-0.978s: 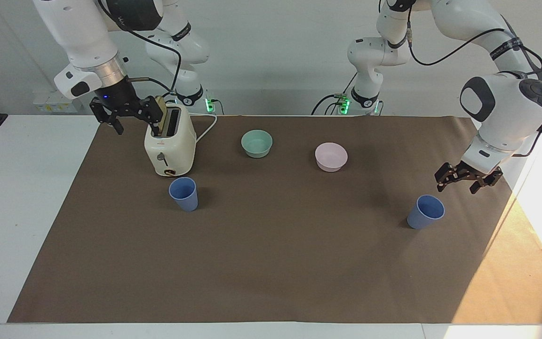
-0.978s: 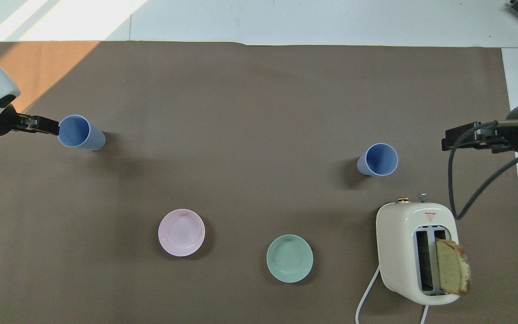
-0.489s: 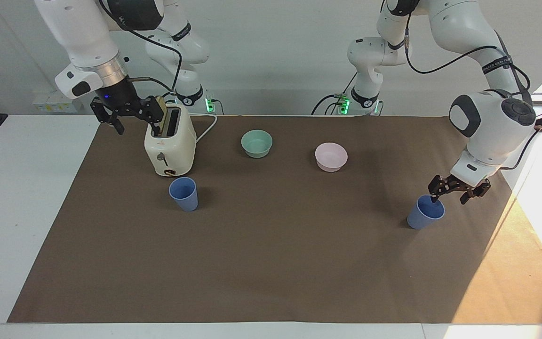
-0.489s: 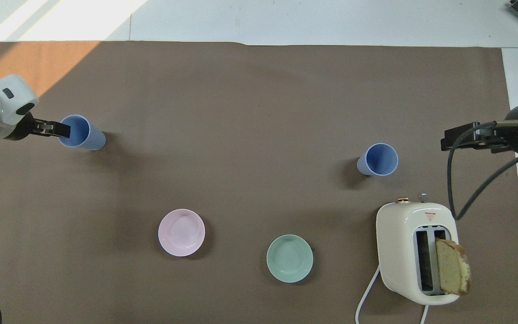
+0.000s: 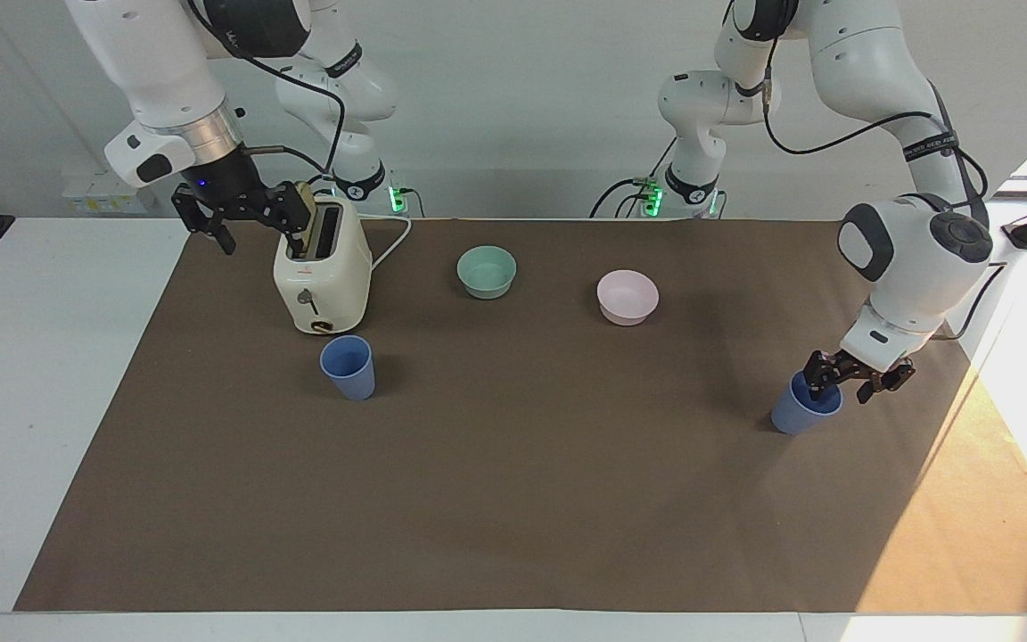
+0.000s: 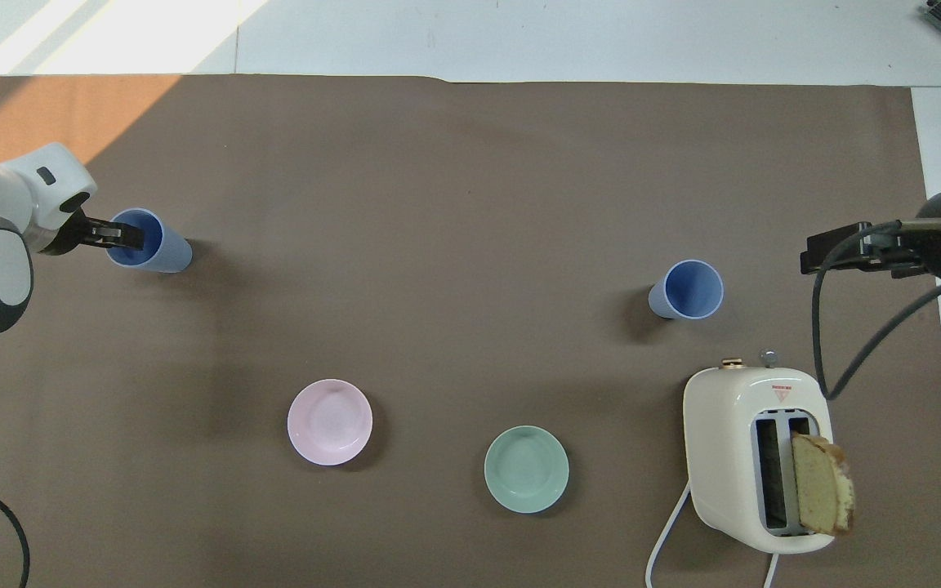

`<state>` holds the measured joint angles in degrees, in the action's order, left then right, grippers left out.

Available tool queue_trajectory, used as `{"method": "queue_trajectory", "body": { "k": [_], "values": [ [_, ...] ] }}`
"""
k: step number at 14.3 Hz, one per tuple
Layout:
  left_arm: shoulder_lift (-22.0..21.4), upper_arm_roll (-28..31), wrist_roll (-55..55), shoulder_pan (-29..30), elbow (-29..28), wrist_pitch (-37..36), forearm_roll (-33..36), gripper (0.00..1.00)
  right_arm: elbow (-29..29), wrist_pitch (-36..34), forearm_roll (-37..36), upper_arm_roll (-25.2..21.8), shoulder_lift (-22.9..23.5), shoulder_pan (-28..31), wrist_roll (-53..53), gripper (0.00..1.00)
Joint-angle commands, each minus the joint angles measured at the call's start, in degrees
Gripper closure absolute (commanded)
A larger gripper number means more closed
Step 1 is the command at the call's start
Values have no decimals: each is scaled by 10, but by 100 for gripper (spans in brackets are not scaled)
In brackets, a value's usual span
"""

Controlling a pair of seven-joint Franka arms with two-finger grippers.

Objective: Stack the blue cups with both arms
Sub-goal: 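Lift the blue cup with the left gripper and carry it toward the table center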

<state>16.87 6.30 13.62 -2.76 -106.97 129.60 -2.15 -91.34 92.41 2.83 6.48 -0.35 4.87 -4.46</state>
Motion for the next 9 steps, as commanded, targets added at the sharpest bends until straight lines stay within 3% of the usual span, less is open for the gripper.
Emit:
{"method": "queue_trajectory", "body": {
  "k": [1, 2, 4, 9],
  "values": [
    [-11, 0, 4, 0, -35, 28, -13, 50, -17, 7, 4, 3, -15, 3, -5, 0],
    [-12, 0, 3, -1, -38, 29, -13, 61, -17, 7, 4, 3, -15, 3, -5, 0],
    [-12, 0, -3, -1, -37, 26, -13, 98, -17, 7, 4, 3, -15, 3, -5, 0],
    [-10, -1, -7, -12, -28, 24, -13, 100, -17, 7, 4, 3, -15, 3, -5, 0]
  ]
}}
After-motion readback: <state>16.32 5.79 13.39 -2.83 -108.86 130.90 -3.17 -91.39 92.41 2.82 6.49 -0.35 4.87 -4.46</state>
